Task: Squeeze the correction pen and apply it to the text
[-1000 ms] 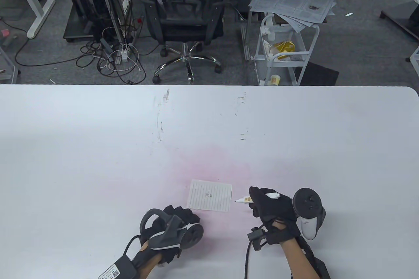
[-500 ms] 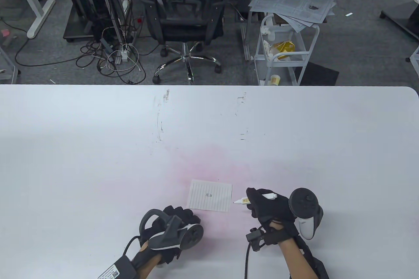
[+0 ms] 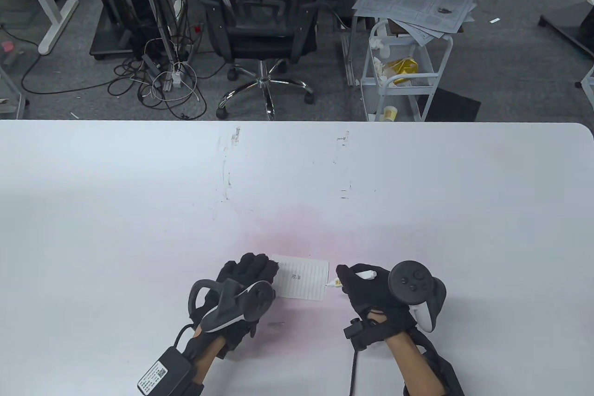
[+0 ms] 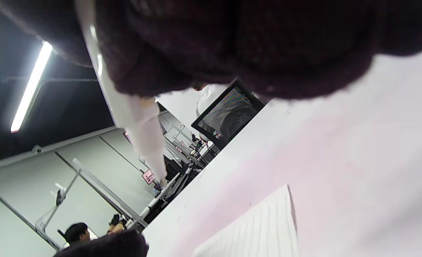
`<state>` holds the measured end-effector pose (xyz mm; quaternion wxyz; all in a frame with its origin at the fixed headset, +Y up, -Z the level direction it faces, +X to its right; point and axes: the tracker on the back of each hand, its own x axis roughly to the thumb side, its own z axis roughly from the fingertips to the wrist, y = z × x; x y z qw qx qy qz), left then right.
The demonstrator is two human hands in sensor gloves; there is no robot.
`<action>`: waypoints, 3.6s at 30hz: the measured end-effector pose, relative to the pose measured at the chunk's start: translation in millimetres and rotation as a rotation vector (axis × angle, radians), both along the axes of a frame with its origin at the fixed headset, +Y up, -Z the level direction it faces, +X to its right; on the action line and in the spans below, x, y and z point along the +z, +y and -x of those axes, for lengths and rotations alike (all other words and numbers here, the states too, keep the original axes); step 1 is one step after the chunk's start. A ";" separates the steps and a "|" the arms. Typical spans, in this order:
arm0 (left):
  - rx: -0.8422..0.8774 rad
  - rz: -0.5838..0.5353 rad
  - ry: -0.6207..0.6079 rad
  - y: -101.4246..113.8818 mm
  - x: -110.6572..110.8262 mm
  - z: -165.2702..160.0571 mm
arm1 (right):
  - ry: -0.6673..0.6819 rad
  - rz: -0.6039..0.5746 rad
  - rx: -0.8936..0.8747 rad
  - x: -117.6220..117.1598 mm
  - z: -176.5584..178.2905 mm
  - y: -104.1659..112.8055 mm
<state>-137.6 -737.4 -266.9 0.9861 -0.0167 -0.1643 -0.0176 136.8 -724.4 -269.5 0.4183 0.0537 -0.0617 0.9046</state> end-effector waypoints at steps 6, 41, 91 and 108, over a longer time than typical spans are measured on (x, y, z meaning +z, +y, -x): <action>0.001 0.095 0.034 -12.6 -20.7 -8.9 | 0.023 -0.040 0.167 -1.8 22.4 2.8; -0.077 0.410 0.025 -42.5 -35.5 -17.6 | 0.024 0.021 0.566 -51.1 111.3 -23.1; -0.083 0.416 0.024 -43.0 -34.9 -17.7 | 0.070 0.089 0.507 -59.2 108.6 -24.2; -0.085 0.417 0.025 -43.6 -34.5 -17.9 | 0.083 0.105 0.500 -59.1 105.2 -24.5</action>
